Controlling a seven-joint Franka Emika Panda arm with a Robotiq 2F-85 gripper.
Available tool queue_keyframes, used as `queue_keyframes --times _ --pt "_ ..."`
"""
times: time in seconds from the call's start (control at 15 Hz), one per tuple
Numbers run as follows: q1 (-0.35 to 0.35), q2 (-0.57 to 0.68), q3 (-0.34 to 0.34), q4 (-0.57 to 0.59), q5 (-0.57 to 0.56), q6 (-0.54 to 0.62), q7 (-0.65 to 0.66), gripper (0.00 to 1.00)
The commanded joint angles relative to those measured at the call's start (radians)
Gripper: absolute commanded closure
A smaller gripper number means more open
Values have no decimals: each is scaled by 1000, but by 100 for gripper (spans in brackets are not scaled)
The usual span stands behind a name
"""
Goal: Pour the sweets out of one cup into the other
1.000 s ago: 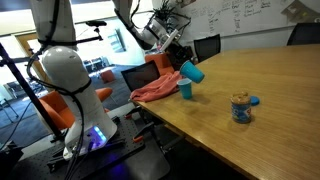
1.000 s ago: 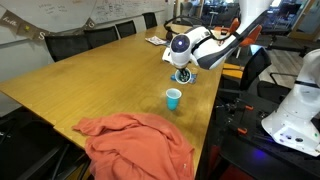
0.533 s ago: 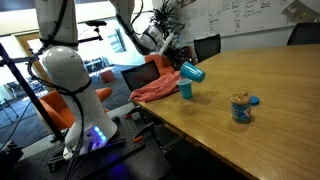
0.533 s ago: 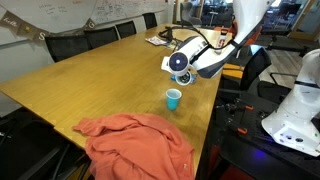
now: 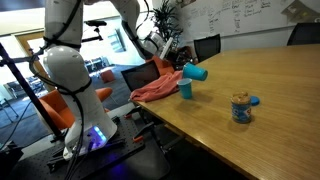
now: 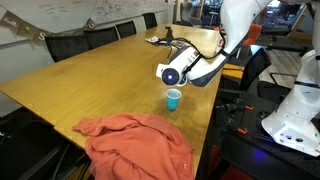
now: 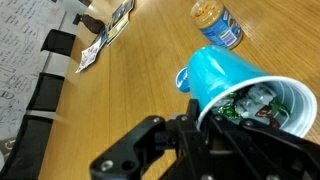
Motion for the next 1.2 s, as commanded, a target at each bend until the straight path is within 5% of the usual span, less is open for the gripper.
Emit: queue_keyframes --times 0.0,1.13 --pt "29 52 17 67 -29 -100 13 99" --pt "99 216 42 180 -84 -363 -49 99"
